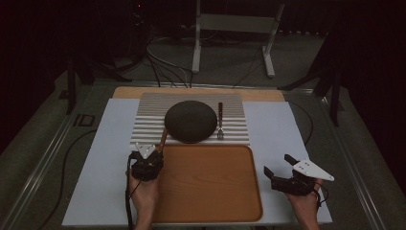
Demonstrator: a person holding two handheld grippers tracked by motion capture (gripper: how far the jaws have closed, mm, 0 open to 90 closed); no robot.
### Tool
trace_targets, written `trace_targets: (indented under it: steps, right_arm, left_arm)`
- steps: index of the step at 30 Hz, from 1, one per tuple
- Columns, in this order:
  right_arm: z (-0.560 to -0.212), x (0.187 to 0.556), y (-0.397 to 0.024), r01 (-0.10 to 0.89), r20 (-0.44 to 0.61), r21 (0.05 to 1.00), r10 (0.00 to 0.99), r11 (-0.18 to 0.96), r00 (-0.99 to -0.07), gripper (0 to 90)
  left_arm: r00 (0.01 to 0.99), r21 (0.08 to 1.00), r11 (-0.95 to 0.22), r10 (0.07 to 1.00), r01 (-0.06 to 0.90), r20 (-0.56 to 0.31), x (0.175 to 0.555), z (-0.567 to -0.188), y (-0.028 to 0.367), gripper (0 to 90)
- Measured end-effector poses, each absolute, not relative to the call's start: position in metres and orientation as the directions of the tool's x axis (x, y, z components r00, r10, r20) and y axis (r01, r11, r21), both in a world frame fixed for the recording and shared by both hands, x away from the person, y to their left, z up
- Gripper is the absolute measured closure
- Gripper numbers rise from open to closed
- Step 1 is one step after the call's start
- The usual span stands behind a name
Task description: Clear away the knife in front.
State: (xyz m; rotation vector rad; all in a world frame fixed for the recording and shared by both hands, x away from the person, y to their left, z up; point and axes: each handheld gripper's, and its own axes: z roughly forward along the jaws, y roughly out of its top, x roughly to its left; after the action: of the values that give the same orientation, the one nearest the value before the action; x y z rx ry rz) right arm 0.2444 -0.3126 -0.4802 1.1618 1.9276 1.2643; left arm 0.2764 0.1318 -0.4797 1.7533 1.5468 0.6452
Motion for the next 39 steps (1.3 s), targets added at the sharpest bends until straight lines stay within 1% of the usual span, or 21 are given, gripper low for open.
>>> trace_targets:
  steps: [10,16,25,39]
  right_arm:
    - [-0.48,0.244,-0.312,0.361,0.011,0.914,0.881,0.182,-0.473,7.9]
    - [-0.48,0.244,-0.312,0.361,0.012,0.914,0.881,0.182,-0.474,8.0]
    - [-0.48,0.245,-0.312,0.363,0.011,0.914,0.88,0.184,-0.474,7.9]
    - [-0.48,0.245,-0.312,0.363,0.01,0.913,0.88,0.185,-0.474,8.0]
  left_arm:
    - [0.155,0.765,-0.041,0.985,0.643,-0.078,0.26,-0.487,0.131,78.2]
    - [0.137,0.755,-0.019,0.986,0.656,-0.093,0.25,-0.493,0.132,78.2]
    - [0.127,0.742,-0.024,0.988,0.67,-0.083,0.242,-0.502,0.13,78.1]
    - [0.061,0.722,0.016,0.995,0.692,-0.081,0.237,-0.511,0.14,78.1]
